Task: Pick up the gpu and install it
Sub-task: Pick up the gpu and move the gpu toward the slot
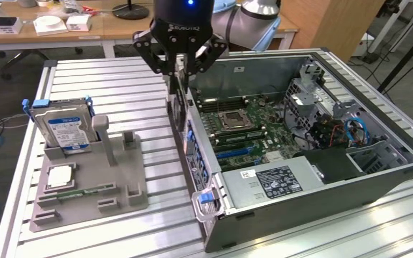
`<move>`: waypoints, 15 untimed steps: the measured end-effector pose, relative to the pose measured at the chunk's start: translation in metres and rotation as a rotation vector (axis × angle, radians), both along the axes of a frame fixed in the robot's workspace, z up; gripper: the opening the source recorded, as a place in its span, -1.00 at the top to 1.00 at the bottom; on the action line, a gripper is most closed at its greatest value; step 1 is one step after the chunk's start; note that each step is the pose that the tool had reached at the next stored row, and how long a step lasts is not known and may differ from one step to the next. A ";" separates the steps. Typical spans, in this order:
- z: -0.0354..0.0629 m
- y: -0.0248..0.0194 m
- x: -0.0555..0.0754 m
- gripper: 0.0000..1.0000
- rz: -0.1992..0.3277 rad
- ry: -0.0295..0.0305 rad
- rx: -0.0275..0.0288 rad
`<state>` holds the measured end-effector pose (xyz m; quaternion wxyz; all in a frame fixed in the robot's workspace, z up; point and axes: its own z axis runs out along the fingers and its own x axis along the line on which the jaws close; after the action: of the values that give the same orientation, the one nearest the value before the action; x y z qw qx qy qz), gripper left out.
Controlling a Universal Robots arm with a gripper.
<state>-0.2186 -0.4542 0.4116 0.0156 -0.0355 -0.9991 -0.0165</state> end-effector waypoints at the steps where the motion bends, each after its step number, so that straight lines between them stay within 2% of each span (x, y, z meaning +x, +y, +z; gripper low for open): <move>1: 0.0000 0.0000 0.002 0.47 0.000 0.0007 0.0000; 15: 0.0000 0.0000 0.037 0.47 0.000 0.0092 -0.0001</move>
<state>-0.1817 -0.4542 0.4116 0.0202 -0.0356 -0.9990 -0.0163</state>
